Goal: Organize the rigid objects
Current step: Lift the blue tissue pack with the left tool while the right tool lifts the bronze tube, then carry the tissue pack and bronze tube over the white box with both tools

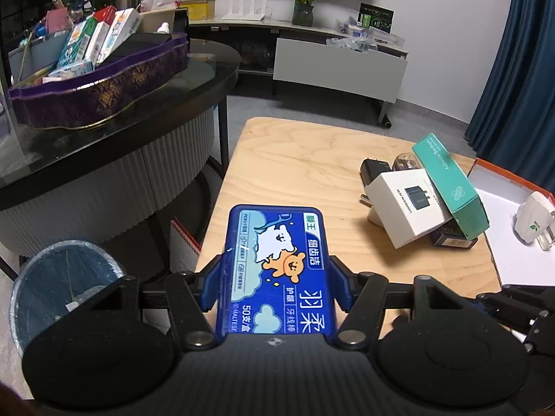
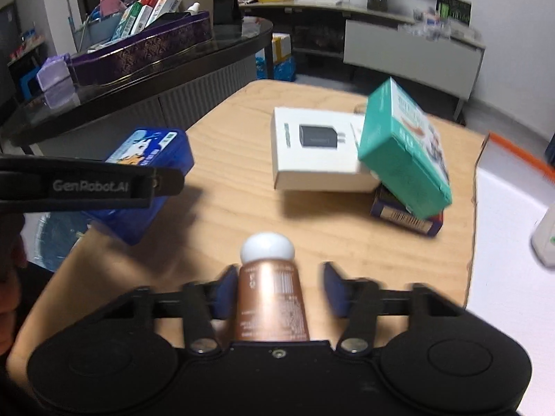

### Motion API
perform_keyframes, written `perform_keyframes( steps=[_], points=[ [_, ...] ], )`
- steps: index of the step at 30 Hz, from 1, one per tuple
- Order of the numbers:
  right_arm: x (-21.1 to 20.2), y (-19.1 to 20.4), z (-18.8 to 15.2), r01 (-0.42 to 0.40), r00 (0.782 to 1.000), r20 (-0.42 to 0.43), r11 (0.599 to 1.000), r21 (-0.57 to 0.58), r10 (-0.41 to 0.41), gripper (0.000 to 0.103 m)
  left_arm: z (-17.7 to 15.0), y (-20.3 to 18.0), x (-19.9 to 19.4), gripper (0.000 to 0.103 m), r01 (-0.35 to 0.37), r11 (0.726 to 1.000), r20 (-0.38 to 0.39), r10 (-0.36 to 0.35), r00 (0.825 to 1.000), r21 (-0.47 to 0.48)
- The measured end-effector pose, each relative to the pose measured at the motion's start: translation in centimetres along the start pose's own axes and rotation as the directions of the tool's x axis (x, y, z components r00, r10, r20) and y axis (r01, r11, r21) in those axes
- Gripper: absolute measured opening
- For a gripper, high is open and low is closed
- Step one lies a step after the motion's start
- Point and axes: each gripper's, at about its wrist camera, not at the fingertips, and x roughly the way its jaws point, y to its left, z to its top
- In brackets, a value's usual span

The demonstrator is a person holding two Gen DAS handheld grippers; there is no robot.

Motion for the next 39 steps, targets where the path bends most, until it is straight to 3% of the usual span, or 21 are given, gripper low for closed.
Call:
perform_keyframes(
  steps=[4, 7, 15, 18, 23, 26, 29, 33, 39],
  points=[
    [-1.2, -0.8, -0.3, 0.012, 0.999, 0.032, 0.999, 0.036, -0.013, 0.044, -0.2, -0.6, -0.9, 0.063, 0.02, 1.0, 0.011, -0.02, 1.0, 0.002],
    [-3.6, -2.1, -0.2, 0.004, 0.995, 0.101, 0.997, 0.078, -0.012, 0.044, -0.1, -1.6, -1.8, 0.063, 0.044, 0.999, 0.028, -0.044, 0.999, 0.01],
    [-10.9, -7.0, -0.4, 0.076, 0.964, 0.234, 0.973, 0.22, -0.128, 0.043, 0.3, -6.6, -4.1, 0.063, 0.142, 0.987, 0.074, -0.148, 0.986, 0.077],
    [-13.8, -9.7, -0.6, 0.103, 0.945, 0.269, 0.952, 0.286, -0.184, 0.043, 0.6, -9.6, -4.8, 0.063, 0.189, 0.973, 0.09, -0.201, 0.975, 0.13],
    [-19.5, -13.7, -1.7, 0.183, 0.893, 0.327, 0.914, 0.362, -0.308, 0.043, 1.1, -14.7, -5.7, 0.063, 0.274, 0.939, 0.099, -0.299, 0.949, 0.209],
    [-22.1, -16.0, -3.0, 0.251, 0.861, 0.32, 0.878, 0.409, -0.395, 0.043, 1.3, -17.6, -5.9, 0.063, 0.305, 0.918, 0.113, -0.342, 0.933, 0.255],
    [-23.4, -18.2, -4.5, 0.291, 0.847, 0.287, 0.842, 0.454, -0.447, 0.043, 1.0, -19.9, -5.8, 0.063, 0.337, 0.902, 0.1, -0.374, 0.922, 0.271],
    [-24.0, -19.5, -6.1, 0.33, 0.843, 0.237, 0.811, 0.483, -0.483, 0.043, 0.0, -21.4, -5.5, 0.063, 0.351, 0.892, 0.075, -0.386, 0.919, 0.286],
    [-24.4, -20.4, -7.7, 0.32, 0.85, 0.226, 0.807, 0.496, -0.476, 0.043, -0.9, -22.1, -5.5, 0.063, 0.359, 0.882, 0.053, -0.392, 0.918, 0.305]
  ],
)
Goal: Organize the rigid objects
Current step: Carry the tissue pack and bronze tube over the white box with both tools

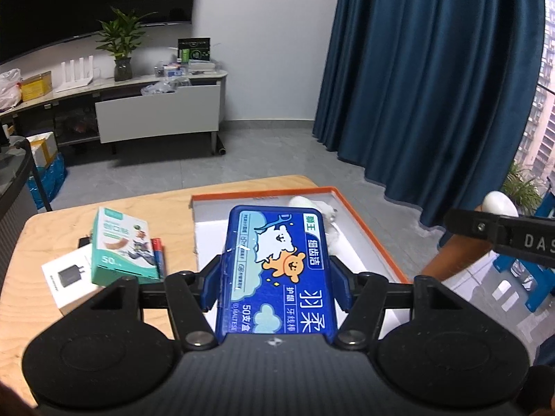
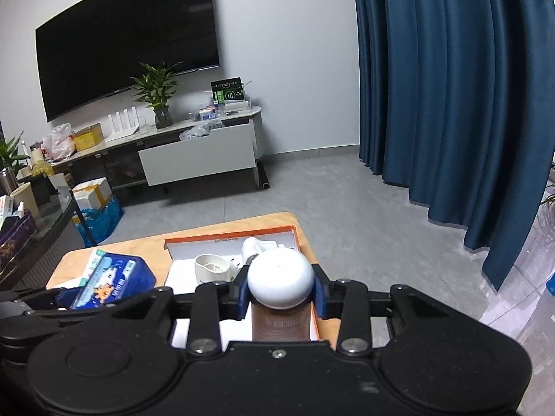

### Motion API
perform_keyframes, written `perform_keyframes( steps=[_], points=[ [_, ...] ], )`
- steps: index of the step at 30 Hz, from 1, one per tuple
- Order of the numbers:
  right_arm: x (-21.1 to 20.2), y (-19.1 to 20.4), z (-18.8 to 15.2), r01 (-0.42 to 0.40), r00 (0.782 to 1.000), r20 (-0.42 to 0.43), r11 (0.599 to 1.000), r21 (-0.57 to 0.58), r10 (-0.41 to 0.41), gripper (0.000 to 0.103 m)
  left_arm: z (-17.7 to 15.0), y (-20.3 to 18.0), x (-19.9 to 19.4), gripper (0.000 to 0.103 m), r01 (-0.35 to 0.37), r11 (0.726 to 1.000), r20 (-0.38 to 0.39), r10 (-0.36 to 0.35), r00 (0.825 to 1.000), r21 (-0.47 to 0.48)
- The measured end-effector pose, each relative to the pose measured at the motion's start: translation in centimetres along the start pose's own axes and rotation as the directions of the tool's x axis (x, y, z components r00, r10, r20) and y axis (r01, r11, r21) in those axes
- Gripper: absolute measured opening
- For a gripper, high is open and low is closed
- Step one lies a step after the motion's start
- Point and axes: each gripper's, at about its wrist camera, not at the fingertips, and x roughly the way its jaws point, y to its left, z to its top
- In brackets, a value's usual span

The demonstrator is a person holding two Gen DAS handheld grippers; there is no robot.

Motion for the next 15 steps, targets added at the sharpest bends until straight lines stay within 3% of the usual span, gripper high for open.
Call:
perform_keyframes(
  steps=[15],
  points=[
    [0.8, 1.5, 0.5, -0.029, 0.999, -0.029, 0.999, -0.029, 0.028, 0.043, 0.1, -0.7, -0.9, 0.063, -0.047, 0.999, 0.018, 0.047, 0.999, 0.001]
  ],
)
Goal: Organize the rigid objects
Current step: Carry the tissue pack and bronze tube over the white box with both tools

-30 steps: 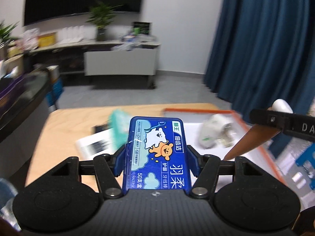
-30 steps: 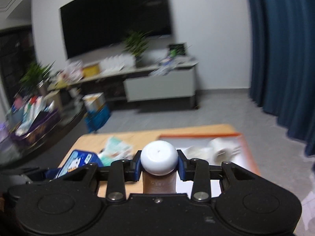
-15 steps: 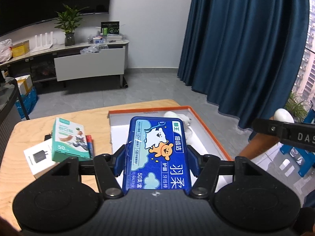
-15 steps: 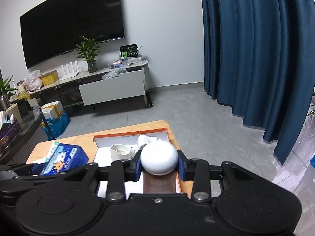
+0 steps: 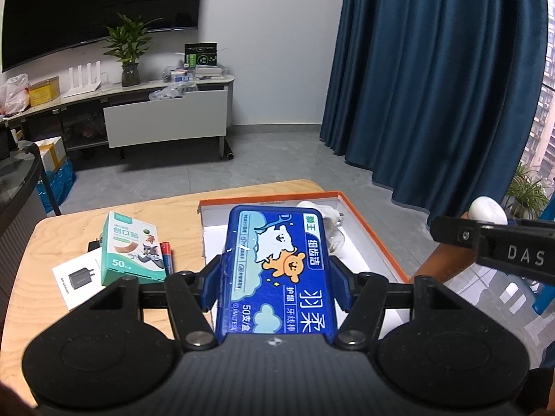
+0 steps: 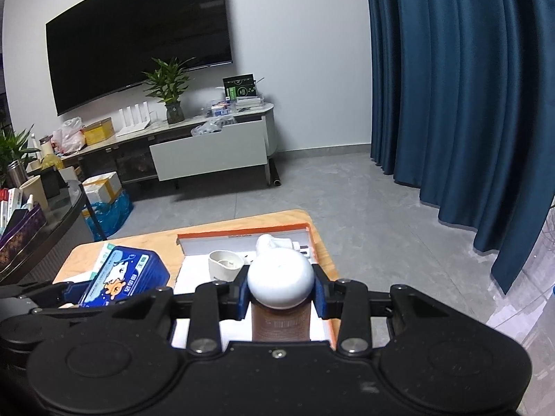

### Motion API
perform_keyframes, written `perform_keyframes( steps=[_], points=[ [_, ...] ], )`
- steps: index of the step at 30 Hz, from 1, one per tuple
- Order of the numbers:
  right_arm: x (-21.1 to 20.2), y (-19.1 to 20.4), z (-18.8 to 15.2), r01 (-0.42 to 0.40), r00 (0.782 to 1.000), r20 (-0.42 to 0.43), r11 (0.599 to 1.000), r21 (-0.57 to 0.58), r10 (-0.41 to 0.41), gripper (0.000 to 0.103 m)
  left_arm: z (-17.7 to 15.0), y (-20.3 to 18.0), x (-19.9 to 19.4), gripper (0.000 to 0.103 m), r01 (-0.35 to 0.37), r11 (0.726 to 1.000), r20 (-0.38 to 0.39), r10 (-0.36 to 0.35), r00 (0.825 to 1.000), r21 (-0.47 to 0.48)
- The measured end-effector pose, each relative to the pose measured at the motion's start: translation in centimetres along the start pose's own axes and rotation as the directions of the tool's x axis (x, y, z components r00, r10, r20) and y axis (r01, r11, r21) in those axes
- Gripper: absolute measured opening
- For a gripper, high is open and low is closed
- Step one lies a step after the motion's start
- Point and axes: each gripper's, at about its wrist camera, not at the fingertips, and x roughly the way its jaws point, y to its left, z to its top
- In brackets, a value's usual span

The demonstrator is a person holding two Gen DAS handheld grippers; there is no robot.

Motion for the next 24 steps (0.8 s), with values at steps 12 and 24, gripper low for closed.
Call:
perform_keyframes(
  steps=[12, 24],
  points=[
    [1.1, 0.7, 0.1, -0.009, 0.999, -0.045, 1.0, -0.03, 0.007, 0.043, 0.1, 0.1, -0.3, 0.063, -0.022, 0.999, 0.002, 0.022, 1.0, -0.025],
    [1.6, 0.9, 0.2, -0.002, 0.998, -0.065, 0.999, -0.039, -0.001, 0.043, 0.1, 0.4, -0.1, 0.063, -0.02, 0.999, -0.005, 0.02, 1.0, -0.039]
  ],
)
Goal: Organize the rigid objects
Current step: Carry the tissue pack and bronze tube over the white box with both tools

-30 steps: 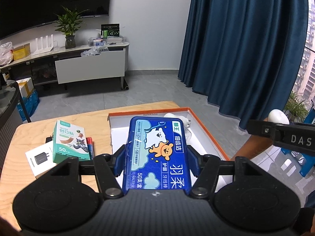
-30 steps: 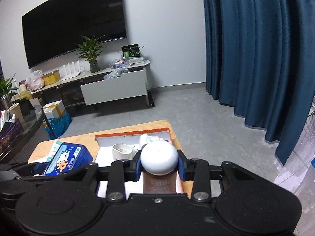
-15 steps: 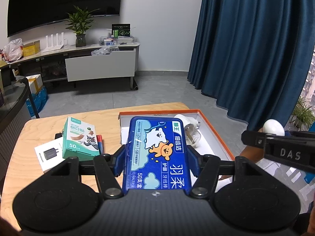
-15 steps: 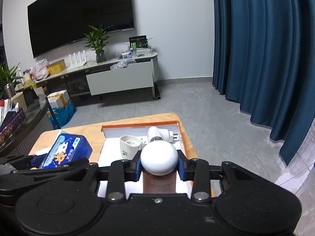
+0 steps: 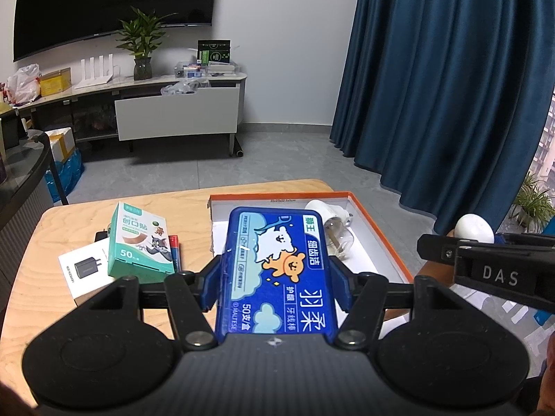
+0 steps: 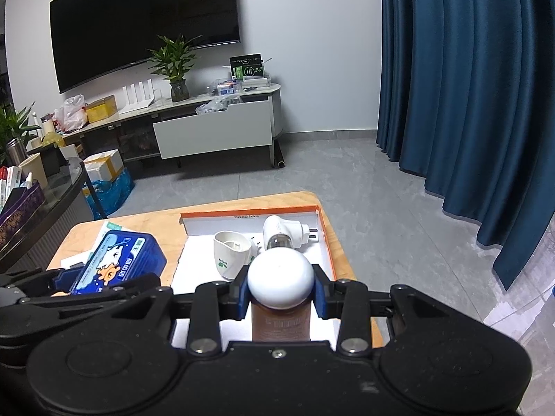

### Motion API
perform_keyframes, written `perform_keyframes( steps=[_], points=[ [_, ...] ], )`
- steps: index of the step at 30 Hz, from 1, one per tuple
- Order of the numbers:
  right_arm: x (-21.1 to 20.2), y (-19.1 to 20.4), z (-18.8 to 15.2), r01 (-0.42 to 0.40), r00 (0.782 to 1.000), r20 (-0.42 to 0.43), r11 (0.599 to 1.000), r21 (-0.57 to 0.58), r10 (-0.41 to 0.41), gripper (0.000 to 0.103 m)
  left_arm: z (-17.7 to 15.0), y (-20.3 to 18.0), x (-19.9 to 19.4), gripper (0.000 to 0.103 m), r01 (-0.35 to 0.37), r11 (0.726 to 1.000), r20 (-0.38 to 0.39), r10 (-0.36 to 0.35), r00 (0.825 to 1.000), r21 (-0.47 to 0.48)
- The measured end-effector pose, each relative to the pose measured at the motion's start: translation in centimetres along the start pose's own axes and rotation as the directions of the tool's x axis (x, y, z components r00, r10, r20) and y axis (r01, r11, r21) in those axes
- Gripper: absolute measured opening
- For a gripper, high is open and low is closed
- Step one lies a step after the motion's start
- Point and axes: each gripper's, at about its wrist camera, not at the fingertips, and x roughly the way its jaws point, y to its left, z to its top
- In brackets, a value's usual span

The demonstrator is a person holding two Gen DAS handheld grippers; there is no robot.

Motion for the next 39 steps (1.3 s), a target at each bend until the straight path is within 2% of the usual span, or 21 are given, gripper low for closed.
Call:
perform_keyframes(
  steps=[39],
  points=[
    [1.3, 0.2, -0.4, 0.011, 0.999, -0.031, 1.0, -0.011, -0.011, 0.044, -0.2, 0.2, 0.6, 0.063, 0.014, 1.0, -0.014, -0.014, 1.0, -0.007]
  ],
)
